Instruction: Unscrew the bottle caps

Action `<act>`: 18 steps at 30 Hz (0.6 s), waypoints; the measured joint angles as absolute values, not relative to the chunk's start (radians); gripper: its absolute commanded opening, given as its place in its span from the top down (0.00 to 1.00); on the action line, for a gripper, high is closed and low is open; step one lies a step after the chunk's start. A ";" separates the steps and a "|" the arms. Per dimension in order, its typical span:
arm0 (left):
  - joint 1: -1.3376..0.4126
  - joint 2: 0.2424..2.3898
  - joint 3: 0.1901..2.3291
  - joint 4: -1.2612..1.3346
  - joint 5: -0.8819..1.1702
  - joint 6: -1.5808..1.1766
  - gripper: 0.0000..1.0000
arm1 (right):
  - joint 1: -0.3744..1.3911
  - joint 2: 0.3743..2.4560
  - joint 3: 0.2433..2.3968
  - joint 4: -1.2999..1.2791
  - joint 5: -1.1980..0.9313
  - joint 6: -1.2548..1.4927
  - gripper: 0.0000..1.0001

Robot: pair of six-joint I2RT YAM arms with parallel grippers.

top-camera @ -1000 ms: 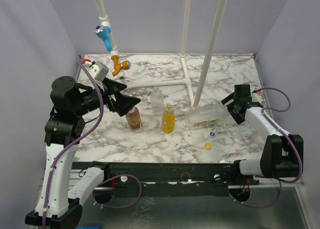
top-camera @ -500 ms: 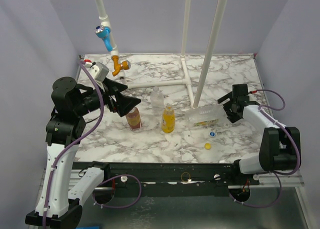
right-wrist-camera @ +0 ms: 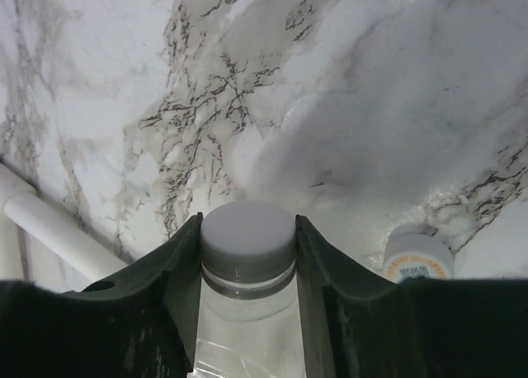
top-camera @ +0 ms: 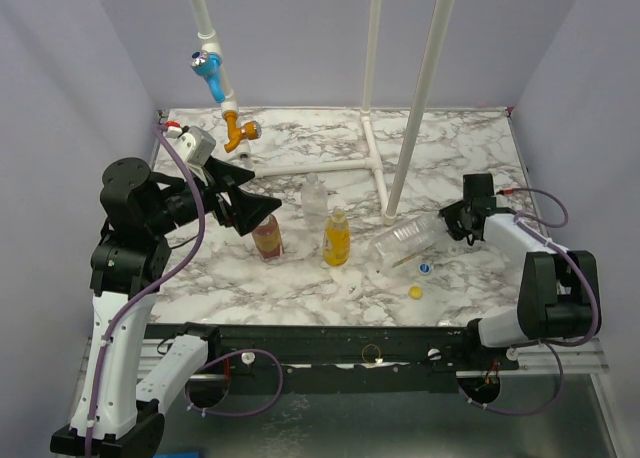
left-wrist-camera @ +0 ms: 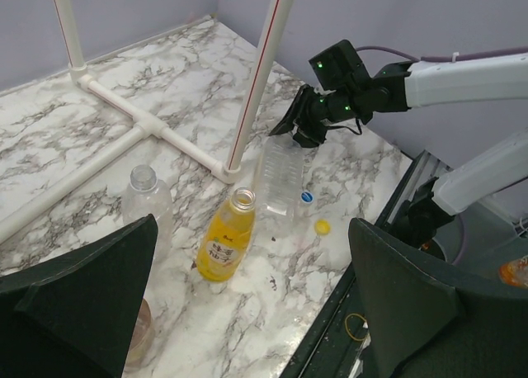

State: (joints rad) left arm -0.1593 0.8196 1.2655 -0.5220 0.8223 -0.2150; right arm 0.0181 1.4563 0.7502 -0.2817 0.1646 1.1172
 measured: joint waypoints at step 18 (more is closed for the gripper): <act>-0.159 0.827 1.232 -0.499 0.888 -0.310 0.01 | 0.028 0.865 0.711 -0.280 0.142 1.016 0.97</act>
